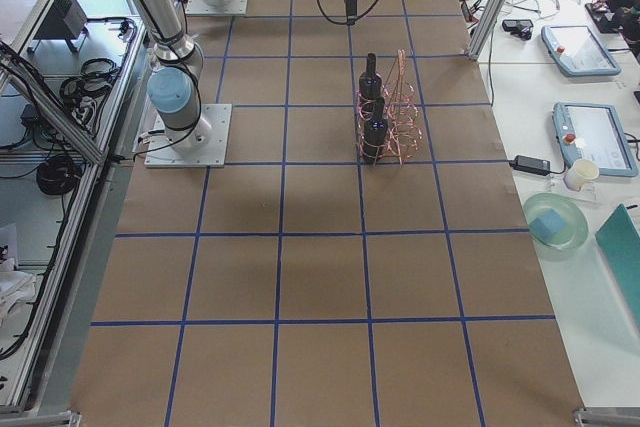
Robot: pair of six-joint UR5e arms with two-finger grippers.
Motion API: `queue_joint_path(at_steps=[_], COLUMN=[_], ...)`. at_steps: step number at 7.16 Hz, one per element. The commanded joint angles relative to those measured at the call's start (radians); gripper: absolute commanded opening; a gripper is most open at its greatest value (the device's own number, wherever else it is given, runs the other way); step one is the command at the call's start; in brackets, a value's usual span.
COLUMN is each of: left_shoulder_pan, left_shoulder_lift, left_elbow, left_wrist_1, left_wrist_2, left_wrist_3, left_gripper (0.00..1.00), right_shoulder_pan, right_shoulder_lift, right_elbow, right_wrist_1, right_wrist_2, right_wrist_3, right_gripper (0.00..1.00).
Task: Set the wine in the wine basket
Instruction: 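Lower the left gripper over the neck of the loose dark bottle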
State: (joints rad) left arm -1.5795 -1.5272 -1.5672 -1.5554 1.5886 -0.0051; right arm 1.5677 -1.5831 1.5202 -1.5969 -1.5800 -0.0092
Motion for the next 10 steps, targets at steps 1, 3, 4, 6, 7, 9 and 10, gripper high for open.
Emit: queue_joint_path(at_steps=[1,3,4,6,7,9,10], left_shoulder_pan=[0.001,0.003,0.001,0.004,0.022,0.064,0.064], left_shoulder_lift=[-0.005,-0.004,-0.005,-0.013,-0.016,-0.016,-0.016], left_elbow=[-0.010,-0.010,-0.011,-0.011,-0.019,-0.043,-0.045], left_wrist_1=[0.003,-0.006,-0.011,-0.012,-0.017,-0.006,-0.005], left_wrist_2=[-0.001,0.004,-0.002,0.004,0.014,0.011,0.010], left_wrist_3=[0.001,-0.001,-0.001,-0.001,-0.001,-0.001,-0.001], left_gripper=[1.00,1.00,1.00,1.00,1.00,1.00,1.00], right_shoulder_pan=[0.000,0.000,0.000,0.000,0.000,0.000,0.000], right_shoulder_lift=[0.000,0.000,0.000,0.000,0.000,0.000,0.000], right_elbow=[0.000,0.000,0.000,0.000,0.000,0.000,0.000], right_wrist_1=[0.000,0.000,0.000,0.000,0.000,0.000,0.000], right_wrist_2=[0.000,0.000,0.000,0.000,0.000,0.000,0.002], right_wrist_3=[0.000,0.000,0.000,0.000,0.000,0.000,0.000], right_gripper=[1.00,1.00,1.00,1.00,1.00,1.00,1.00])
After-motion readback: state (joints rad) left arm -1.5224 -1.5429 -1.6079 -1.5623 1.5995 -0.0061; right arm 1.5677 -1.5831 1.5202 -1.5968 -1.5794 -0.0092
